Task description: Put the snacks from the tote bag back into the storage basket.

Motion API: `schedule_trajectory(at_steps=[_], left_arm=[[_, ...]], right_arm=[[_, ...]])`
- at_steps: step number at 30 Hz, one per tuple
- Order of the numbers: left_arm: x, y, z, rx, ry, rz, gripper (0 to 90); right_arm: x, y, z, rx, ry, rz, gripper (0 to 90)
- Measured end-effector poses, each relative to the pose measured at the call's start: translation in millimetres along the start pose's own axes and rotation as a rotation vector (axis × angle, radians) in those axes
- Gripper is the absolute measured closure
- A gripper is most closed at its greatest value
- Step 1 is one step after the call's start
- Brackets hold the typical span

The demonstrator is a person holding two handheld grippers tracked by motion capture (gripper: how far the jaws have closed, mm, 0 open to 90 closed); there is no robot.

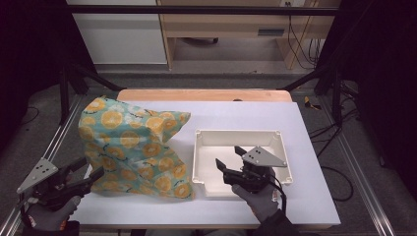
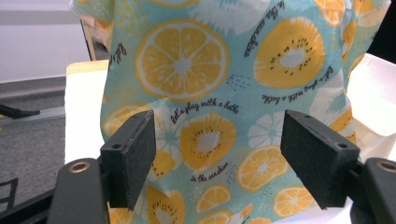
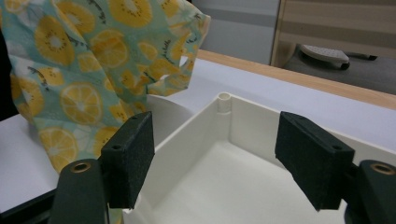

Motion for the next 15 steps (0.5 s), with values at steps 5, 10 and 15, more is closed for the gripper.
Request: schedule_trajectory(at_steps=[5,10,15], left_arm=[[1.6,-1.7,-7.3,-0.011,0.002,-0.001,26.4],[1.7,-2.8,-11.9,-0.017,0.01,-0.006,26.4],[4.6,-3.7,-20.2,-0.027,0.015,-0.013,26.4]], right_arm=[[9.7,5.4,-12.1,-0.017,-0.01,-0.029,29.1],[16.7,9.3,-18.0,-0.021,-0.011,-0.047,30.1],[26.0,15.5,-20.7,-0.016,-0.013,-0.063,31.5]])
Point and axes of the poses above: each handheld gripper's, and its own axes: y roughly forward along the jaws, z roughly out of its underside, x roughly to its left, the point moved 5 cm from there along y, roughly forward along the jaws, and after that the axes turned 1 degree about -y, right-handed, at the moved point
